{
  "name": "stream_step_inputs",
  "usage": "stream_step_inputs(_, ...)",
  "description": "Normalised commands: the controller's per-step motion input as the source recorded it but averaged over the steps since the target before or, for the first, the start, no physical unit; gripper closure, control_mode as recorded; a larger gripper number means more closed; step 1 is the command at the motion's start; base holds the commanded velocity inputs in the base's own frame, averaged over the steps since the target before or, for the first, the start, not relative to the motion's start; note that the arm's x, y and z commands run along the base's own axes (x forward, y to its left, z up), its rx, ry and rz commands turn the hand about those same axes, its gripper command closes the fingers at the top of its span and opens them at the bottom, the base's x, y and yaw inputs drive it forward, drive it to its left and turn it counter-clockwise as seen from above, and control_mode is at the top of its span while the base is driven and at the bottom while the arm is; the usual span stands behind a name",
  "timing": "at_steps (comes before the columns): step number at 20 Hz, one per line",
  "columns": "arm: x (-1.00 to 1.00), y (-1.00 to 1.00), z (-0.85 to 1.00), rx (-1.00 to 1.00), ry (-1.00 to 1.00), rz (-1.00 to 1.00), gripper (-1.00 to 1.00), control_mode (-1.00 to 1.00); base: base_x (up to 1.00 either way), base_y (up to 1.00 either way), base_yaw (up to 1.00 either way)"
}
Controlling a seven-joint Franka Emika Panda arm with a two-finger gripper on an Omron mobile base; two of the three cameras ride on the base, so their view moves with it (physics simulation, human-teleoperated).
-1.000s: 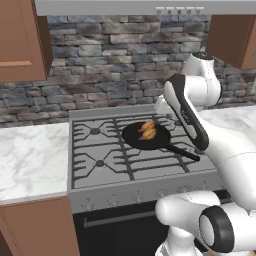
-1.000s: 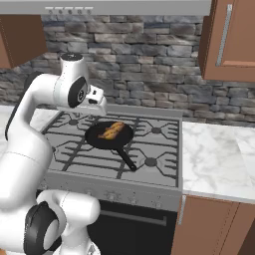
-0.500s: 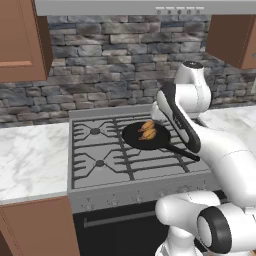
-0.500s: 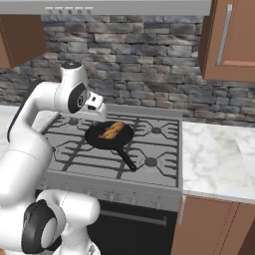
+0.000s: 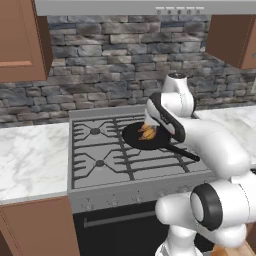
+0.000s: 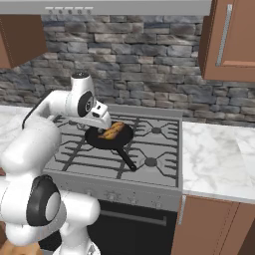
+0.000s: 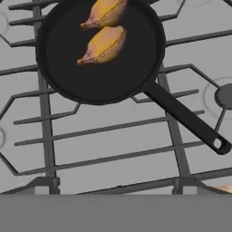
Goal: Take the chicken drumsticks from the pan and place one on each plate on the dining counter.
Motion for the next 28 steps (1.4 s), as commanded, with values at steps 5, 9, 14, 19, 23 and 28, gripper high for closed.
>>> stream_step_inputs(5,0.53,0.00,-0.49,0.00,0.11,-0.11,-1.00,-1.00,0.00,0.00,0.00)
stream_step_inputs(9,0.54,0.00,-0.44,0.00,0.05,-0.10,-1.00,-1.00,0.00,0.00,0.00)
stream_step_inputs(14,0.53,0.00,-0.41,0.00,0.01,-0.10,-1.00,-1.00,0.00,0.00,0.00)
stream_step_inputs(19,0.53,0.00,-0.39,0.00,0.00,-0.12,-1.00,-1.00,0.00,0.00,0.00)
stream_step_inputs(23,0.56,0.00,-0.34,0.00,0.00,-0.16,-1.00,-1.00,0.00,0.00,0.00)
stream_step_inputs(28,0.60,0.00,-0.32,0.00,0.00,-0.16,-1.00,-1.00,0.00,0.00,0.00)
